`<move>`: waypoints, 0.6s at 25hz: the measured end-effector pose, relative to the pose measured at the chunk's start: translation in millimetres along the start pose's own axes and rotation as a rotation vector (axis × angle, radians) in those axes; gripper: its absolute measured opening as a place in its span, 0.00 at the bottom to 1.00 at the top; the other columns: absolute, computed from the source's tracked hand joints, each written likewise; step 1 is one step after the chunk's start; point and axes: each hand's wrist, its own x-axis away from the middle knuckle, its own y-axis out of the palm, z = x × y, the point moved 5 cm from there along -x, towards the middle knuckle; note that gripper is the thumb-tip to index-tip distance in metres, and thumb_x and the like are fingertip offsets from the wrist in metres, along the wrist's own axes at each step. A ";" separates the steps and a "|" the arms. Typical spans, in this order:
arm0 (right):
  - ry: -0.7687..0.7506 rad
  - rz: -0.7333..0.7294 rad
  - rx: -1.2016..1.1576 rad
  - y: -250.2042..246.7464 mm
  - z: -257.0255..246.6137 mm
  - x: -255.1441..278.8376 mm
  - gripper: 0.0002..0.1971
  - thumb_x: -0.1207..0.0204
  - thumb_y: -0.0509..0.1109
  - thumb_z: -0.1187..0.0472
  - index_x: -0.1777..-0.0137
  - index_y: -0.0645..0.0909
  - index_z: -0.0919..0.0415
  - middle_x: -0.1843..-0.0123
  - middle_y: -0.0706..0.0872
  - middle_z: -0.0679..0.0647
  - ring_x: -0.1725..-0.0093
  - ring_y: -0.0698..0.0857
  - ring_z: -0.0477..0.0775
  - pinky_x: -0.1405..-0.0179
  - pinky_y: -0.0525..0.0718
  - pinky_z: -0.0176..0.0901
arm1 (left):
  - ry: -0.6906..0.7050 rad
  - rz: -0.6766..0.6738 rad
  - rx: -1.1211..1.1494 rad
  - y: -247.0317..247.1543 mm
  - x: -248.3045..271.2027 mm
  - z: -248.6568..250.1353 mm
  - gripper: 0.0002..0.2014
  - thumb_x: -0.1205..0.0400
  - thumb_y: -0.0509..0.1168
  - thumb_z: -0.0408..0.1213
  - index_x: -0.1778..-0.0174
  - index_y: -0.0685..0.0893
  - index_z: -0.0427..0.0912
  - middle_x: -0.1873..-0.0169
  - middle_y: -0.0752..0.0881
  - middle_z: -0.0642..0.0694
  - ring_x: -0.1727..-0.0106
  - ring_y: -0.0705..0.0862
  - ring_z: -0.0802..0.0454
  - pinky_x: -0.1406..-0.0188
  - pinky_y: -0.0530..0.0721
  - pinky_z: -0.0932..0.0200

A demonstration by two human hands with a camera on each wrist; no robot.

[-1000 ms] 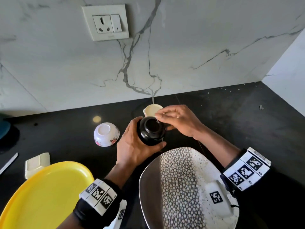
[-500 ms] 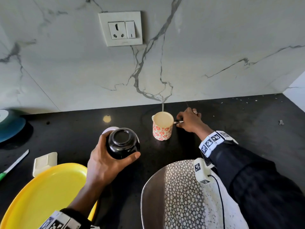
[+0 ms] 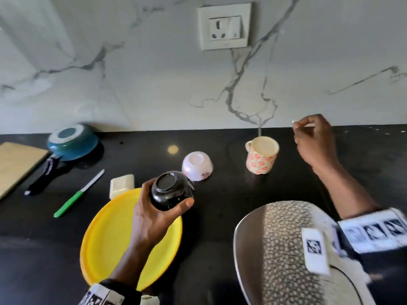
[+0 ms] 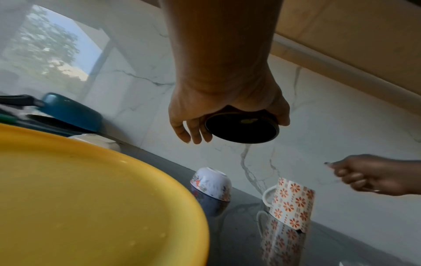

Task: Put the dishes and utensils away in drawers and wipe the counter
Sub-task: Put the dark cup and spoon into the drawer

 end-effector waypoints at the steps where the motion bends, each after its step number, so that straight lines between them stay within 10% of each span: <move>1: -0.024 -0.080 -0.084 9.2 -26.8 26.9 0.03 0.18 0.68 0.57 0.50 0.79 0.55 0.63 0.84 0.49 0.69 0.80 0.46 0.70 0.77 0.42 | -0.015 0.009 0.010 -14.8 7.8 -8.0 0.42 0.50 0.79 0.67 0.39 0.77 0.57 0.49 0.86 0.63 0.49 0.82 0.77 0.56 0.76 0.76; 8: -0.164 -0.742 -0.331 157.1 -146.6 279.6 0.06 0.14 0.63 0.64 0.52 0.80 0.59 0.74 0.77 0.51 0.77 0.72 0.47 0.79 0.70 0.33 | -0.077 0.150 0.085 -165.2 70.1 -86.4 0.41 0.48 0.80 0.64 0.40 0.79 0.57 0.50 0.87 0.64 0.49 0.84 0.74 0.56 0.78 0.77; 15: -0.206 -1.036 -0.242 288.8 -227.2 505.6 0.04 0.17 0.68 0.58 0.51 0.84 0.55 0.66 0.84 0.45 0.68 0.81 0.38 0.66 0.75 0.28 | -0.054 0.114 -0.304 -366.2 184.8 -161.6 0.42 0.47 0.81 0.68 0.39 0.77 0.59 0.48 0.86 0.66 0.42 0.83 0.66 0.34 0.78 0.43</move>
